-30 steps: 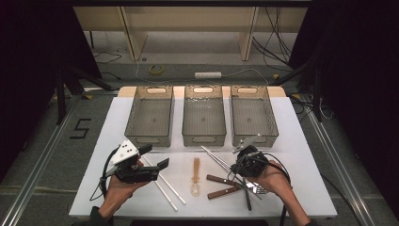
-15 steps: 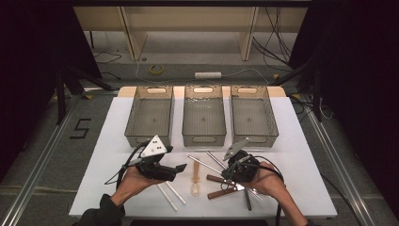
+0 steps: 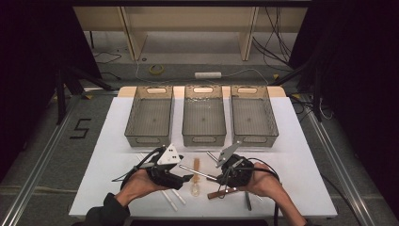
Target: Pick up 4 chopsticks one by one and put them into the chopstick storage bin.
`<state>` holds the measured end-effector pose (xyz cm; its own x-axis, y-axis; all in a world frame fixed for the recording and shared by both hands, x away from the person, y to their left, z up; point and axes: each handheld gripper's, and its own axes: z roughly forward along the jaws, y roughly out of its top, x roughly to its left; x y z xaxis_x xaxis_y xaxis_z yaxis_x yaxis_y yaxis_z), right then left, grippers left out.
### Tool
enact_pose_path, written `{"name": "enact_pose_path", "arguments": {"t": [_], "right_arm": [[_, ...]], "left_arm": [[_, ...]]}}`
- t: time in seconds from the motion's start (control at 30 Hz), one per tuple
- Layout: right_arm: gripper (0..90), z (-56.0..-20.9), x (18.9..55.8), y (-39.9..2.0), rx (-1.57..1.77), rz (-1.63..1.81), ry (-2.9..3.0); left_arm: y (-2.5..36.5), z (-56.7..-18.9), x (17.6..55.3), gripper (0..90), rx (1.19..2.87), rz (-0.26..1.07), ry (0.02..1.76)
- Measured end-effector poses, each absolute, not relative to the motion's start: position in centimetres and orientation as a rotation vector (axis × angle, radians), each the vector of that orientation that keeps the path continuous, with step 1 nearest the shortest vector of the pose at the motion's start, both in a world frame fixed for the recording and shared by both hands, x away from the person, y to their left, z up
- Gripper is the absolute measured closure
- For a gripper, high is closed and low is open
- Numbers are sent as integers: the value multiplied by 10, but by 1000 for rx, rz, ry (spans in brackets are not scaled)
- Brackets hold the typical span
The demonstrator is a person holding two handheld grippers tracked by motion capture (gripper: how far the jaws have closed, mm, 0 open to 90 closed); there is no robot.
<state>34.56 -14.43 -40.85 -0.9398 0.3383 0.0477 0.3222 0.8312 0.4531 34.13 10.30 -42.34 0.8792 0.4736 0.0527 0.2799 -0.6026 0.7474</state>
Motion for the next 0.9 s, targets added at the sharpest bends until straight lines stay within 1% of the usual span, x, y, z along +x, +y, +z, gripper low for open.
{"name": "enact_pose_path", "arguments": {"t": [0.07, 0.2, 0.23, 0.3, 0.33, 0.37, 0.4, 0.43, 0.57, 0.7, 0.83, 0.9], "right_arm": [[863, -408, 344, -141, 510, 722, 2980], [863, -410, 341, -135, 466, 706, 3000], [863, -410, 340, -132, 442, 701, 3007], [863, -410, 339, -131, 438, 699, 3007], [863, -408, 338, -130, 422, 702, 3012], [863, -408, 338, -130, 422, 702, 3012], [863, -408, 337, -129, 405, 703, 3016], [863, -408, 337, -129, 405, 703, 3016], [863, -408, 336, -127, 365, 709, 3025], [863, -409, 335, -125, 306, 699, 3038], [862, -411, 334, -125, 265, 693, 3053], [860, -411, 334, -126, 247, 698, 3056]], "left_arm": [[101, -424, 338, 319, 2274, 312, 506], [97, -427, 334, 386, 2345, 321, 446], [97, -428, 334, 417, 2356, 313, 432], [95, -429, 331, 434, 2383, 313, 398], [93, -430, 330, 466, 2396, 314, 384], [93, -431, 329, 466, 2408, 314, 369], [92, -431, 328, 511, 2413, 308, 362], [92, -431, 328, 511, 2423, 305, 347], [91, -433, 327, 582, 2445, 295, 312], [90, -434, 325, 677, 2462, 278, 284], [89, -436, 323, 721, 2489, 247, 214], [90, -436, 322, 739, 2490, 252, 192]]}}
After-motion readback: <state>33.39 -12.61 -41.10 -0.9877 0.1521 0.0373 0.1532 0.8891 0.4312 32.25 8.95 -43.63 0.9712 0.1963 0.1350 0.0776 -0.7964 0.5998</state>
